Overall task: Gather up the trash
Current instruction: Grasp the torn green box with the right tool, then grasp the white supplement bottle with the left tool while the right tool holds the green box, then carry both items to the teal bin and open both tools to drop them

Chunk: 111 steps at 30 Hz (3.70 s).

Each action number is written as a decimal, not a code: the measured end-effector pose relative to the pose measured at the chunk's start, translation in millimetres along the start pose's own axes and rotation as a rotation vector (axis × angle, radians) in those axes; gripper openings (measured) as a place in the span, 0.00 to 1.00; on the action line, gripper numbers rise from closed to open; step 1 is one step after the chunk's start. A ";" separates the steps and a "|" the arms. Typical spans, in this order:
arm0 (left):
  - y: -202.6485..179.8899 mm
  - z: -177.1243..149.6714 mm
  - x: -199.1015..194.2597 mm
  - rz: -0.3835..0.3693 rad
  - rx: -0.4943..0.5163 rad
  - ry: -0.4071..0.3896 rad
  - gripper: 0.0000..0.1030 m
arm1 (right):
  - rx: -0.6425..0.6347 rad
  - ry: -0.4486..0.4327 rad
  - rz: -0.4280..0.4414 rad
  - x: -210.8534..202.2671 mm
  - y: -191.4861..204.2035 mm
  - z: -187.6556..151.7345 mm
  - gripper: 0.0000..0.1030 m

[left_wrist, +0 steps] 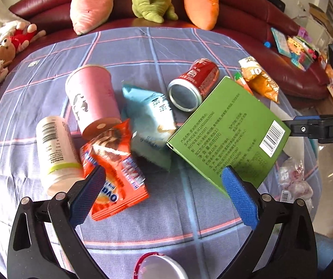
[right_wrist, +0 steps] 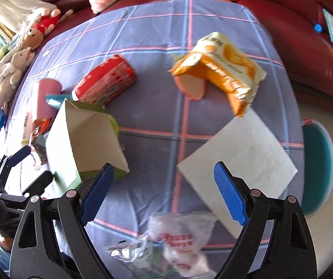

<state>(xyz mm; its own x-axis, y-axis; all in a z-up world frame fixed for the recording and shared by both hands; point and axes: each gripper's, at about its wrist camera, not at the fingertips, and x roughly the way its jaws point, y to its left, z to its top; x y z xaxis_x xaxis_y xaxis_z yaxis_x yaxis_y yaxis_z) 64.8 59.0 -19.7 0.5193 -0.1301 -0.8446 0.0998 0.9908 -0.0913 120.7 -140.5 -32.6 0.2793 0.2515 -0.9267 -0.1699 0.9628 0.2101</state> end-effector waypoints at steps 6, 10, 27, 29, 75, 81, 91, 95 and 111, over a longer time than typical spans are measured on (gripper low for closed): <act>11.0 -10.7 -2.0 0.000 -0.023 0.000 0.97 | 0.018 -0.036 0.052 -16.1 13.7 -7.2 0.81; 13.9 -15.5 -0.6 0.016 -0.019 0.003 0.97 | 0.004 -0.058 0.130 -29.1 28.2 -12.6 0.81; 35.9 -28.2 -16.4 -0.065 -0.101 -0.018 0.97 | -0.140 -0.054 0.185 -22.7 98.8 -14.2 0.85; 40.9 -30.3 -26.1 -0.070 -0.105 -0.035 0.97 | -0.156 -0.056 0.178 -24.8 104.6 -12.3 0.85; 147.5 -2.7 24.5 0.019 -0.356 0.103 0.78 | -0.154 -0.110 0.021 -31.5 87.1 31.4 0.51; 140.9 -3.2 12.5 0.079 -0.330 0.064 0.54 | -0.122 -0.137 0.042 -33.4 74.3 28.1 0.51; 106.0 15.5 -51.2 0.068 -0.286 -0.063 0.54 | -0.066 -0.201 0.066 -57.0 38.2 23.5 0.51; 58.5 36.7 -63.3 0.010 -0.197 -0.102 0.54 | -0.026 -0.248 0.067 -76.8 11.5 20.8 0.51; -204.9 80.1 -11.5 -0.258 0.201 -0.001 0.54 | 0.316 -0.429 -0.071 -159.0 -208.4 -54.1 0.51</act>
<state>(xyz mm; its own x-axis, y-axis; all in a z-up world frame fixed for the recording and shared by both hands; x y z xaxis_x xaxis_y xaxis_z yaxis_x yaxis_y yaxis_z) 106.4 -145.5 51.0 0.4559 -0.3763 -0.8066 0.3940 0.8979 -0.1962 60.6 -386.6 54.1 0.6521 0.1390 -0.7452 0.1378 0.9449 0.2968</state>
